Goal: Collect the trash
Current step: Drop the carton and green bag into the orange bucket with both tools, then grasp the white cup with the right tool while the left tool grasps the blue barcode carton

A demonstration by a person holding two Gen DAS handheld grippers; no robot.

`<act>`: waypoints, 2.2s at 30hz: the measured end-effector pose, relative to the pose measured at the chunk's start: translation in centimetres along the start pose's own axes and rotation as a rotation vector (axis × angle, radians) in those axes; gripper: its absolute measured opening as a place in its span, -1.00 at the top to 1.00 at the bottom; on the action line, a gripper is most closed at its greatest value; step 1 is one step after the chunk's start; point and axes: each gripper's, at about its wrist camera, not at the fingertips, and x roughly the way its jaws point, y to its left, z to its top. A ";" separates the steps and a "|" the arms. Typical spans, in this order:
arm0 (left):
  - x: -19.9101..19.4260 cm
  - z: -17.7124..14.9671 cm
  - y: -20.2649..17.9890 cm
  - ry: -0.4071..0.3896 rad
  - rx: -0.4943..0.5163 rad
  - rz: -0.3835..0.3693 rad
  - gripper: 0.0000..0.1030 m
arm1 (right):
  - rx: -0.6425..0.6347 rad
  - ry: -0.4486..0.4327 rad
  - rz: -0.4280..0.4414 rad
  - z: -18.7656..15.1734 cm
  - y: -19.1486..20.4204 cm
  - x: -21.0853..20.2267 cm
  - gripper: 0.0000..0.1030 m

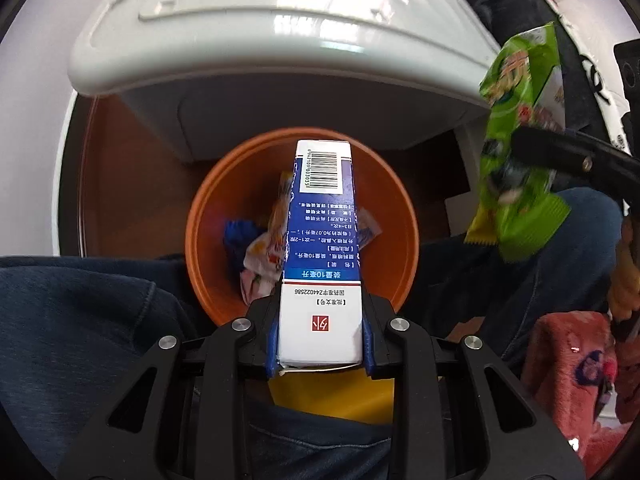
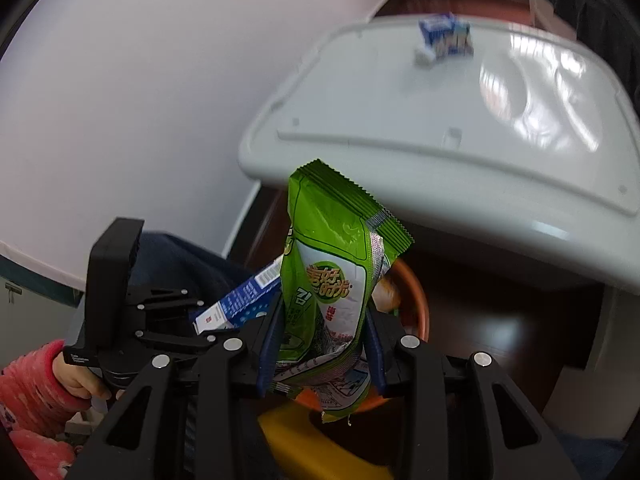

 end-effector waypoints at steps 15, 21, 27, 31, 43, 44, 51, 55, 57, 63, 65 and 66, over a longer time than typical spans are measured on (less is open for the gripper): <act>2.5 0.3 0.5 0.091 -0.071 0.064 -0.16 | 0.084 0.167 -0.039 -0.2 -0.8 6.4 -0.58; 1.3 0.6 0.3 0.049 -0.080 0.092 -0.45 | 0.126 0.106 -0.024 0.0 -1.7 4.4 -0.59; -0.4 1.1 -0.8 -0.018 -0.035 0.113 -0.51 | 0.179 0.042 -0.016 0.6 -2.9 1.9 -0.61; -1.3 1.5 -0.3 -0.045 -0.042 0.111 -0.52 | 0.194 0.017 -0.017 0.5 -3.7 0.8 -0.61; -2.7 3.8 -0.5 -0.112 -0.054 0.113 -0.57 | 0.217 -0.023 -0.005 0.7 -4.4 -1.1 -0.61; -2.9 4.1 -0.5 -0.123 -0.053 0.112 -0.57 | 0.220 -0.027 -0.004 0.8 -4.6 -1.4 -0.61; -5.6 8.8 -0.7 -0.254 -0.049 0.115 -0.69 | 0.244 -0.083 -0.040 2.7 -5.6 -3.2 -0.61; -7.4 13.2 -0.4 -0.356 -0.055 0.138 -0.72 | 0.249 -0.142 -0.045 5.1 -6.0 -4.4 -0.63; -8.1 15.7 -0.1 -0.414 -0.066 0.161 -0.73 | 0.244 -0.171 -0.047 6.5 -6.0 -4.6 -0.63; -9.6 20.9 1.8 -0.525 -0.110 0.258 -0.74 | 0.181 -0.258 -0.089 12.5 -6.1 -3.4 -0.63; -9.8 21.9 2.6 -0.548 -0.125 0.290 -0.74 | 0.165 -0.280 -0.100 15.1 -6.3 -1.8 -0.63; -9.9 22.2 3.0 -0.556 -0.137 0.305 -0.75 | 0.165 -0.285 -0.096 16.0 -6.5 -1.2 -0.63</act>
